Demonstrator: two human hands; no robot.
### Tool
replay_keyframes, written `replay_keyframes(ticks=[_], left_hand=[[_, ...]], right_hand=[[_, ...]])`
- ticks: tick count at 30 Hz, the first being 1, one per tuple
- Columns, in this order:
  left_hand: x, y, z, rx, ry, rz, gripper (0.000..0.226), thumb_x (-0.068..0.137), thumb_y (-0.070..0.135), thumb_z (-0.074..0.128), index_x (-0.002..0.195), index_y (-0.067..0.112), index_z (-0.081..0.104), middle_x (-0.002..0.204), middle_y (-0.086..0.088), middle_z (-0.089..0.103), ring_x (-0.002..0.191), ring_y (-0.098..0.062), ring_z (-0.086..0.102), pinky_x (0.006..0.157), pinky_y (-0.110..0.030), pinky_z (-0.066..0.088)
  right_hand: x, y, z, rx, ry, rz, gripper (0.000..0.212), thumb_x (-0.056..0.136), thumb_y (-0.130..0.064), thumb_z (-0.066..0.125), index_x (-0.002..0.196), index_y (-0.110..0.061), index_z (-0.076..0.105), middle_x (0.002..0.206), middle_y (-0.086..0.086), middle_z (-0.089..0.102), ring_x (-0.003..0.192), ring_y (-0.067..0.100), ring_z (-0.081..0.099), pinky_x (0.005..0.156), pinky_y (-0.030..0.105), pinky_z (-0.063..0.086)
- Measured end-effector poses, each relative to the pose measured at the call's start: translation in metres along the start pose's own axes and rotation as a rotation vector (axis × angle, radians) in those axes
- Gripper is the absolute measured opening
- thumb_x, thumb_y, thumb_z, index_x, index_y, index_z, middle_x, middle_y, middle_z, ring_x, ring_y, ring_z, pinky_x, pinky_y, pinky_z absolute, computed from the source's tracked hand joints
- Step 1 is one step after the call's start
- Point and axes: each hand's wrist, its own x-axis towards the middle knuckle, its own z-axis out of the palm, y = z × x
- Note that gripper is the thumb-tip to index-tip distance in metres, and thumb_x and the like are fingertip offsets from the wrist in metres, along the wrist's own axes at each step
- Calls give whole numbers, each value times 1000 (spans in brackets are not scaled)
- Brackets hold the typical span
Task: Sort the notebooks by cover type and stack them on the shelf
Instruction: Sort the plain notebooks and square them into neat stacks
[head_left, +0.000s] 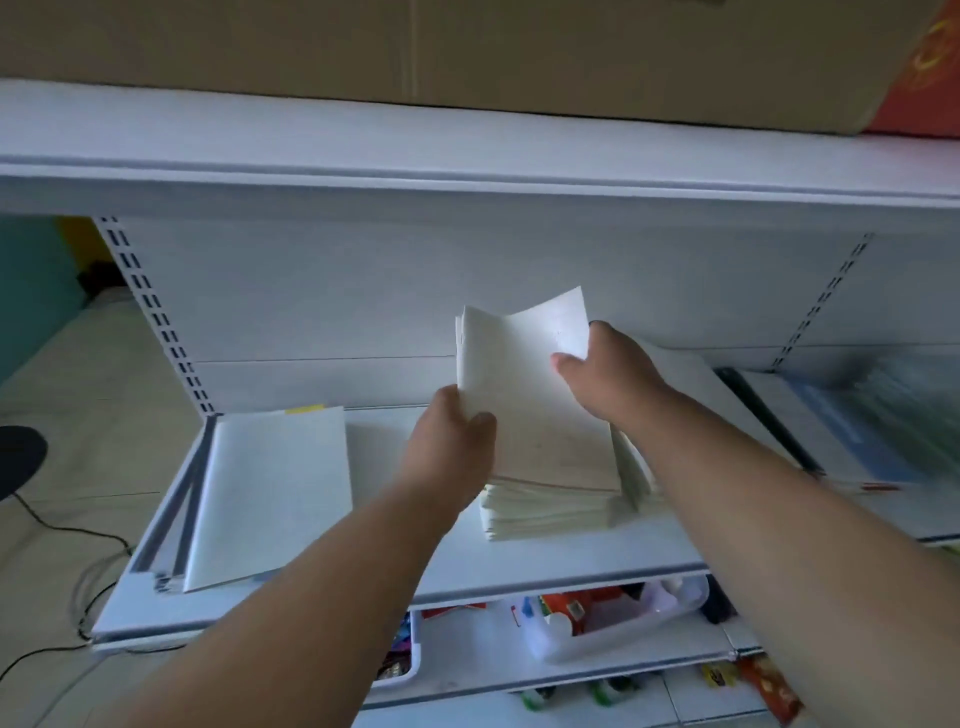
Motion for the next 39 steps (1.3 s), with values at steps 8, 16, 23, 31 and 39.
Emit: replay_keyframes(ticks=[8,16,23,31,39], left_hand=[[35,-2,38,522,12,-47,24,81,27,58,102,15,57,93,0,60,86,-26,57,70,-30,44],[33,-2,41,718,49,1,30,85,31,59,100,16,38,118,-10,57,109,-34,58,74,-33,38],[1,-25,2,437,260,121,30,92,46,59,109,23,51,96,9,57,83,-17,54,69,-28,37],[-39,-83,-123,269,465,120,11,91,28,65,96,30,55,83,12,61,69,-2,55,58,-22,38],[-61,-122,-223,199,407,80,12,92,20,59,85,29,56,68,3,62,60,-6,55,52,-27,37]], right_hand=[[54,31,50,-290,-177,11,38,91,-31,64,117,-5,62,124,16,65,114,32,62,86,31,47],[60,33,68,-343,17,-32,44,90,-23,66,125,-9,44,129,16,57,118,34,59,90,39,49],[10,6,58,-196,-8,-258,46,92,-45,59,119,-12,42,116,12,61,105,33,62,73,36,45],[-77,-98,92,297,-279,-349,29,89,-47,62,89,-19,55,83,-6,61,77,18,57,69,31,45],[-94,-142,178,-22,-493,-29,64,88,-58,60,123,-5,54,121,13,61,106,31,59,76,31,39]])
